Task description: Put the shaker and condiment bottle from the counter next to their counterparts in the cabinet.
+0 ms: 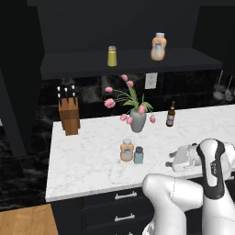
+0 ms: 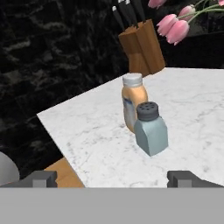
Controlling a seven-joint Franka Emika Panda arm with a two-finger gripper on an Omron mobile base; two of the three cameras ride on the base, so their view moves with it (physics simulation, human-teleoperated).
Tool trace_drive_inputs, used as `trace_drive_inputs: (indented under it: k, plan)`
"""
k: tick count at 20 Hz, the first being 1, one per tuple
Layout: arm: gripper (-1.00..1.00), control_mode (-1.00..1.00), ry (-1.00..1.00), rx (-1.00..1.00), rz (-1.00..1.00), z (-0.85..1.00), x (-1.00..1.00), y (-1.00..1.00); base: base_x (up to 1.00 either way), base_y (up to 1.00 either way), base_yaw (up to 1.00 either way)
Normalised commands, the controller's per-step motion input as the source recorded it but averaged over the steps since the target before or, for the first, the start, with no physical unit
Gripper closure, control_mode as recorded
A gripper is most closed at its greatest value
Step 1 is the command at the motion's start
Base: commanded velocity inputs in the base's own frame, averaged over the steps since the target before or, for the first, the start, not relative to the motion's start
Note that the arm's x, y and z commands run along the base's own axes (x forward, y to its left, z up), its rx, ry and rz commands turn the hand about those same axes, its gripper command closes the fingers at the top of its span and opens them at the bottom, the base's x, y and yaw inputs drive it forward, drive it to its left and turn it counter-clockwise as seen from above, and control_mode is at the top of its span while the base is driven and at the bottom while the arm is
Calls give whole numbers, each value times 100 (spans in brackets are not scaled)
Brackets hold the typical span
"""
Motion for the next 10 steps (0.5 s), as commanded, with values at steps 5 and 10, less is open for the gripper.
trace_drive_inputs:
  k: [5, 10]
  plan:
    - [-100, -100, 4, 1, 0, 0, 21, 30, 0, 0, 0]
    - [-100, -100, 0, 1, 0, -11, 13, 24, 0, 0, 0]
